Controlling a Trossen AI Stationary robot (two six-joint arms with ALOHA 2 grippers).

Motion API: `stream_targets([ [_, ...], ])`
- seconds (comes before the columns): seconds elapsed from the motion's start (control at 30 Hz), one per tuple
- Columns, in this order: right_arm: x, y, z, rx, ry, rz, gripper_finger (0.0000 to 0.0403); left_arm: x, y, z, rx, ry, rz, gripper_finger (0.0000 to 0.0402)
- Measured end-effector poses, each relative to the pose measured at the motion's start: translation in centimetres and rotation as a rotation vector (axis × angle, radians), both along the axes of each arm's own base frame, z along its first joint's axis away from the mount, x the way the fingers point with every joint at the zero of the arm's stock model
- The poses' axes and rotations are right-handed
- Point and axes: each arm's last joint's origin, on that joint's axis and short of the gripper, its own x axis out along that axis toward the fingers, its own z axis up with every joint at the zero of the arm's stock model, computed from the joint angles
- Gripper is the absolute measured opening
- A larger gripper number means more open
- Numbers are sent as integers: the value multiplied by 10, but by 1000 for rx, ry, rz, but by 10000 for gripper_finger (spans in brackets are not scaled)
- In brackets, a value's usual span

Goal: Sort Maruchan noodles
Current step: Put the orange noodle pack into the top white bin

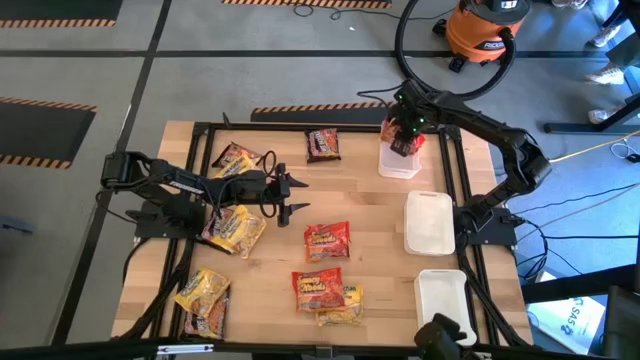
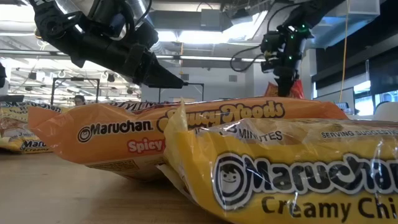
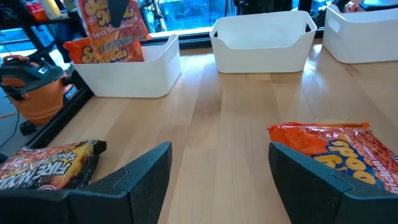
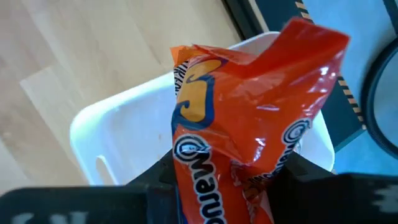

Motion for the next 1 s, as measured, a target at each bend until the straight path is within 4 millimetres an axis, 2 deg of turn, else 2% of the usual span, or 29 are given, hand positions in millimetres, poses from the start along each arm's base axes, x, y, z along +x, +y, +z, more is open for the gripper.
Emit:
stream_targets([
  [0.17,-7,-4,-13,20,-18,-20,120,0,0,0,0,0,0,261],
  [0.5,-8,-3,-34,-9,-12,13,120,0,0,0,0,1,0,261],
  [1.0,-12,1,-54,-38,49,78,120,0,0,1,1,-7,0,261],
])
